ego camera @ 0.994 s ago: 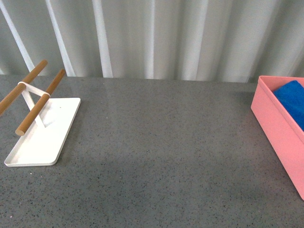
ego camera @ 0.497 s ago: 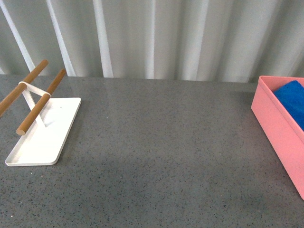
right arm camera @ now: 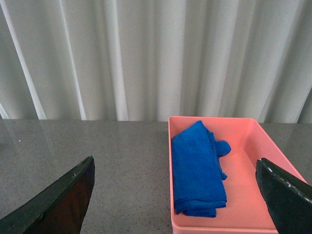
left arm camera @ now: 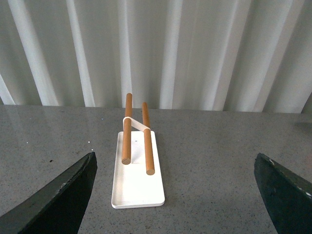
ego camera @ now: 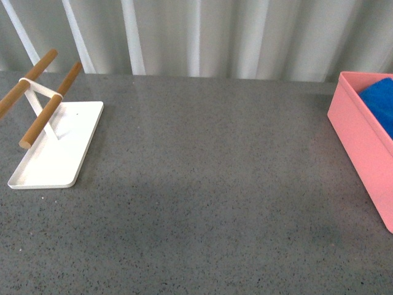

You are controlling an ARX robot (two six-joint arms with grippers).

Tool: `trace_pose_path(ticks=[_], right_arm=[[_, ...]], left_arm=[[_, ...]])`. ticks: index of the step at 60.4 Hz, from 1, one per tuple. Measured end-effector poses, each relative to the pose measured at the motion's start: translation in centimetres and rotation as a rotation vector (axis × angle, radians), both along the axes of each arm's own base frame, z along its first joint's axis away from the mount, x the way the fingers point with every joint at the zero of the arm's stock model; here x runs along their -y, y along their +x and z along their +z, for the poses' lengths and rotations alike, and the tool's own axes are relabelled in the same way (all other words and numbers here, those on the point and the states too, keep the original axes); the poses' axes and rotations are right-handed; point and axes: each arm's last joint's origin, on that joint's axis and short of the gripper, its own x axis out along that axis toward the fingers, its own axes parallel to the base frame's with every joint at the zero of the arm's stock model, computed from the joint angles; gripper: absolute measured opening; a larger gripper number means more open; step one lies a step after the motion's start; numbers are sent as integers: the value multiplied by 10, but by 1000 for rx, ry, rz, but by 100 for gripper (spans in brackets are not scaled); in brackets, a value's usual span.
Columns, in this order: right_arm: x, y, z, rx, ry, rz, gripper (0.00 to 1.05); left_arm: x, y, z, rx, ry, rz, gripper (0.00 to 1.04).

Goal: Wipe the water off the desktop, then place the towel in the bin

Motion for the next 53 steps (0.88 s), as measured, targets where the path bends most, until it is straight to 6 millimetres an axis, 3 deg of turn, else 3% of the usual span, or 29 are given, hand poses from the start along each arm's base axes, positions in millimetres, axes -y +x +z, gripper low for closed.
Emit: trace_pose_path(ticks=[53], right_arm=[[0, 0, 0, 0, 0, 0, 98]], left_arm=[[0, 0, 0, 0, 0, 0, 98]])
